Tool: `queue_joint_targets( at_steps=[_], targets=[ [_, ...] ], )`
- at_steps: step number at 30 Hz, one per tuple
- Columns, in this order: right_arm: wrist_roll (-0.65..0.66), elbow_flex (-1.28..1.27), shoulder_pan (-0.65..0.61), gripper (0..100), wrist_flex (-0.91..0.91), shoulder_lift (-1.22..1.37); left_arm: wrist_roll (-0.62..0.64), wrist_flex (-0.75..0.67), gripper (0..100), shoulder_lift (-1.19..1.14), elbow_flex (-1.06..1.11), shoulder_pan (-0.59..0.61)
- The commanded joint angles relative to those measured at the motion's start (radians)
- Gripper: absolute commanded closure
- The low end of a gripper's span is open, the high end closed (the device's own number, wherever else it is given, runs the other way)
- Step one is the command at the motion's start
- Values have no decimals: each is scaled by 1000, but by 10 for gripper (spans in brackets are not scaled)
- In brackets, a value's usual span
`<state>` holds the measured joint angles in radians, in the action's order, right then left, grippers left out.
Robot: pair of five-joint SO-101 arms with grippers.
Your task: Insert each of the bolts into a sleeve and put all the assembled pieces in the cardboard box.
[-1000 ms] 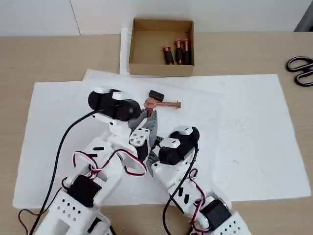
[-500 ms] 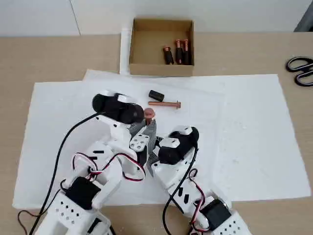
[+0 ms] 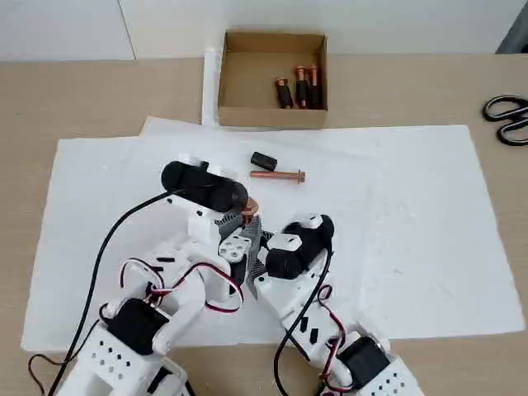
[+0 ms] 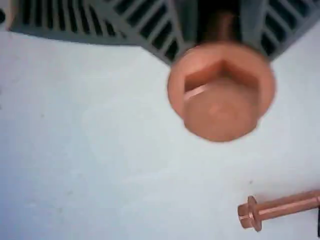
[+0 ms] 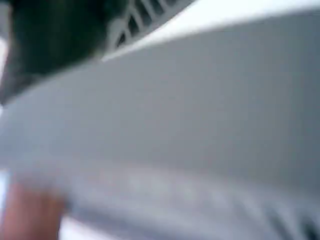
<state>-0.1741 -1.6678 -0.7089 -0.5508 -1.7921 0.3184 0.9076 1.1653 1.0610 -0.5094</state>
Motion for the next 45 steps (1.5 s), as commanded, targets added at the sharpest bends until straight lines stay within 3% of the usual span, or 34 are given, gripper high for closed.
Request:
queue_joint_targets(
  at_steps=[1, 12, 16, 30, 37, 45],
  targets=[
    [-11, 5, 7, 995, 2, -22, -15, 38, 994, 11, -42, -17],
    [-11, 5, 7, 995, -1, -22, -21, 61, 992, 11, -53, -38],
    [-11, 5, 7, 995, -1, -22, -120, 66, 992, 11, -65, -38],
    [-11, 5, 30, 995, 1, -22, -137, 262, 991, 11, -274, 43],
    [-11, 5, 31, 995, 2, -22, -137, 270, 871, 11, -274, 54],
    [-6, 5, 53, 995, -1, -22, -137, 270, 853, 11, -282, 331]
  ],
)
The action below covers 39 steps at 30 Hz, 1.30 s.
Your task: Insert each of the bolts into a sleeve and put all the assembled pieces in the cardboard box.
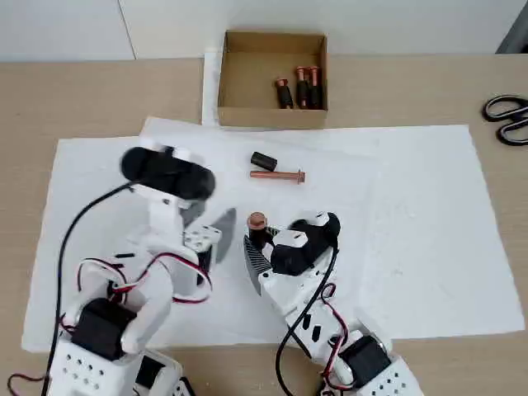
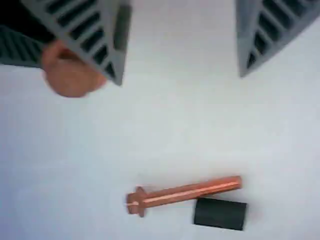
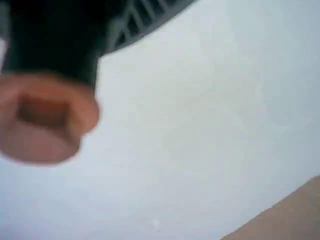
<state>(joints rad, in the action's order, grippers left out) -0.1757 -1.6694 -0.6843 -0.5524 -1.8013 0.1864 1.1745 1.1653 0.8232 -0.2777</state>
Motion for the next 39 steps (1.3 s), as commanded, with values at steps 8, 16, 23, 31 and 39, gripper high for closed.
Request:
queue_joint_targets(
  at_steps=[8, 16, 23, 31, 39],
  targets=[
    [98, 34, 223, 995, -76, -13, -141, 106, 805, 9, -36, 319],
    [135, 284, 309, 995, -231, -5, -160, 186, 790, 9, -36, 330],
    [176, 594, 366, 995, -251, 303, -155, 187, 790, 9, -4, 330],
    [175, 1068, 366, 995, -119, 949, -155, 181, 790, 11, 65, 333],
    [175, 1453, 366, 995, 82, 1468, -155, 181, 790, 11, 64, 336]
  ],
)
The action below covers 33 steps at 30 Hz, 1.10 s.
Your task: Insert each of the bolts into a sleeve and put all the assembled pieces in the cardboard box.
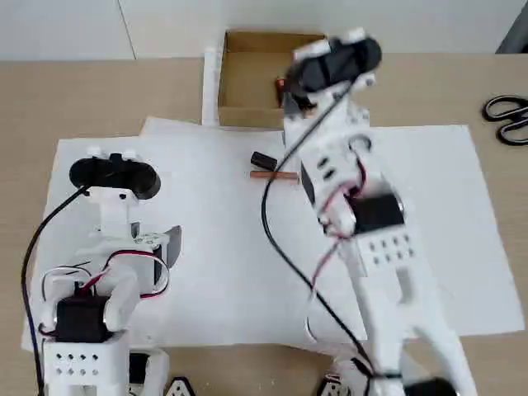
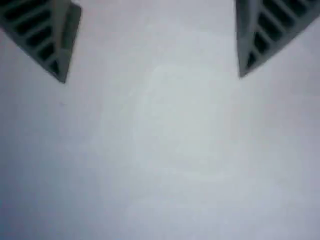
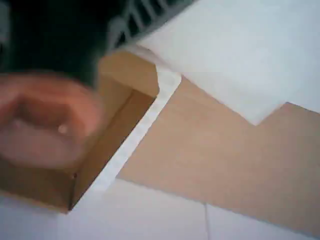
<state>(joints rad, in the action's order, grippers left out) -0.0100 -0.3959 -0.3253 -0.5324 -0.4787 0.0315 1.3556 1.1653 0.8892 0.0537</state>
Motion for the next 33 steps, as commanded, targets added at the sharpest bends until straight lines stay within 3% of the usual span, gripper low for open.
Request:
queue_joint_targets(
  at_steps=[1, 11, 19, 33],
  targets=[
    [9, 219, 7, 995, 73, 197, 0, 0, 790, 11, -2, 5],
    [9, 557, 5, 995, 236, 708, 0, 0, 790, 11, -1, 0],
    [9, 845, 7, 992, 248, 1040, 0, -2, 790, 11, 22, 0],
    [9, 1134, 5, 989, 240, 1356, 0, -2, 790, 11, 24, 0]
  ],
)
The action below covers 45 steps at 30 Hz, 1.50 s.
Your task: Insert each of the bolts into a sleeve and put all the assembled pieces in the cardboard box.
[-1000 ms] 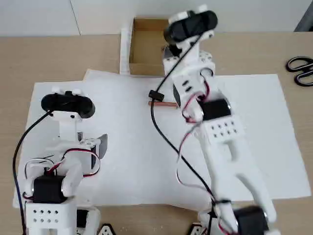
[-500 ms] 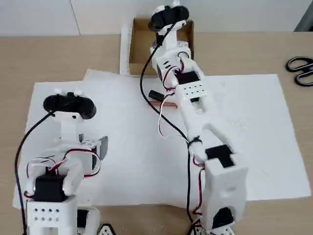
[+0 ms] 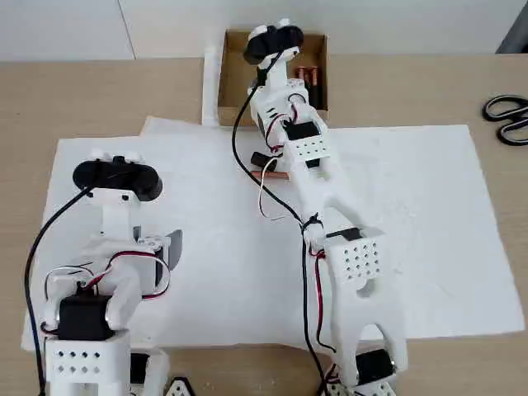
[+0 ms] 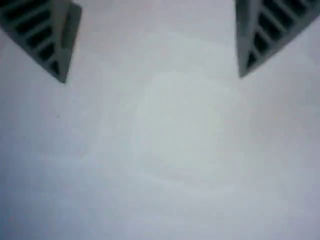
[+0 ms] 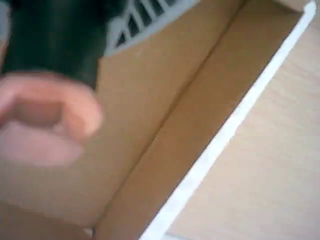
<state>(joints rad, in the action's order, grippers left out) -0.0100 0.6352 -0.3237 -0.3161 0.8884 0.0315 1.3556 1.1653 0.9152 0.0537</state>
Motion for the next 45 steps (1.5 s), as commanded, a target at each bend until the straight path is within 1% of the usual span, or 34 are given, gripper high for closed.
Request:
queue_joint_targets(
  at_steps=[1, 3, 7, 9, 15, 19, 21, 23, 31, 35, 41, 45],
  targets=[
    [9, 110, 4, 986, 24, -4, 0, -2, 790, 11, -2, 0],
    [9, 117, 2, 951, 22, 5, 0, -2, 790, 11, -2, 0],
    [11, 117, 2, 851, 22, 15, 0, -2, 790, 11, -1, 0],
    [11, 117, 2, 825, 22, 18, 0, -2, 790, 11, -1, 0],
    [12, 117, 2, 806, 22, 12, 0, -2, 790, 11, -1, 0],
    [61, 118, 7, 806, 22, 10, 0, -2, 790, 11, -1, 0],
    [63, 118, 15, 808, 7, -7, 0, -2, 790, 11, -1, 0],
    [63, 118, 16, 808, -71, -62, 0, -2, 790, 11, -1, 0],
    [66, 117, 10, 808, -619, -338, 2, -2, 791, 11, -1, 0],
    [78, 117, 10, 808, -825, -407, 18, -2, 791, 11, -4, 3],
    [207, 115, -12, 808, -1059, -427, 41, -12, 791, 11, -5, 6],
    [270, 112, -51, 808, -1095, -410, 41, -20, 791, 11, -4, 8]
  ],
)
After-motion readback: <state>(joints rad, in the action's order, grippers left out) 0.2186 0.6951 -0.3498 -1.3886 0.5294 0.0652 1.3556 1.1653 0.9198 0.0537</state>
